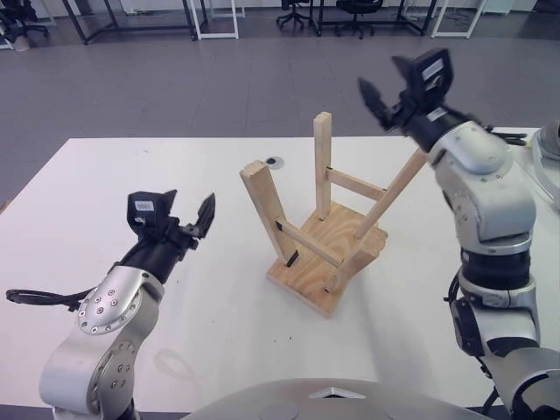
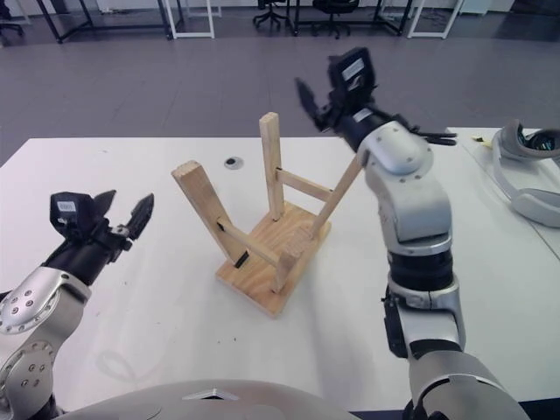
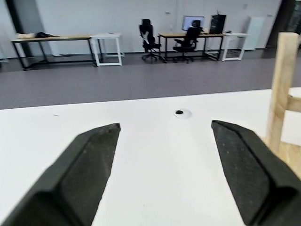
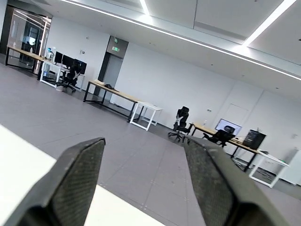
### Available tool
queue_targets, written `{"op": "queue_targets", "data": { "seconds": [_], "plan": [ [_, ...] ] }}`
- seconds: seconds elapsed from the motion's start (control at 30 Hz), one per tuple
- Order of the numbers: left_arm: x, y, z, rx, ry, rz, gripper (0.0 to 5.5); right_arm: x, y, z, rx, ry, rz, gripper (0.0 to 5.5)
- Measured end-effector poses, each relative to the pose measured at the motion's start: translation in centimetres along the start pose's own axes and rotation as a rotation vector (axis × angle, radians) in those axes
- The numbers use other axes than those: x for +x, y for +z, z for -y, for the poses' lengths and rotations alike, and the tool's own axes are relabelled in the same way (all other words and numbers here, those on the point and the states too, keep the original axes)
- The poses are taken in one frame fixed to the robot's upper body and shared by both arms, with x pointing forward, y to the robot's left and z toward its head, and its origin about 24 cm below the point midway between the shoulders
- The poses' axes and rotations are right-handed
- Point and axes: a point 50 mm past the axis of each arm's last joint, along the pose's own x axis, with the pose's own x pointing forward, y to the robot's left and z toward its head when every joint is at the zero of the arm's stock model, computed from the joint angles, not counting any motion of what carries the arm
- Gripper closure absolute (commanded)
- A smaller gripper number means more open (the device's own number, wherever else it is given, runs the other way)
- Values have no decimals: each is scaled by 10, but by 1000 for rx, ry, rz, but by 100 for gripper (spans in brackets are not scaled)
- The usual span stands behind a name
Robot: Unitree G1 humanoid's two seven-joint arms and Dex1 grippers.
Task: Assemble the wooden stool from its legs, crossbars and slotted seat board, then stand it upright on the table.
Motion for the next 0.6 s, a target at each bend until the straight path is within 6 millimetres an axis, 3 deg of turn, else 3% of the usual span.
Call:
{"op": "queue_targets", "data": {
  "seconds": [0.07,0.13,0.23,0.3,0.33,0.4,0.47,0.6],
  "plan": [
    [-4,-6,1,-4,-90,-40,193,3,3,30,-52,-96,7,241],
    [-5,-7,4,-13,-158,-51,193,5,-6,45,-118,-135,-32,241],
    [-8,-20,11,-59,-251,-121,193,6,-63,60,-199,-127,-272,241],
    [-11,-37,18,-86,-333,-227,193,-1,-114,49,-249,-29,-448,241],
    [-14,-48,19,-104,-361,-293,193,-13,-151,36,-241,40,-563,241],
    [-18,-70,17,-117,-414,-400,193,-43,-206,10,-189,161,-731,241],
    [-19,-88,17,-100,-444,-454,193,-57,-226,-4,-162,207,-768,241],
    [-8,-115,16,-118,-449,-454,193,-63,-233,-19,-113,340,-708,241]
  ]
}}
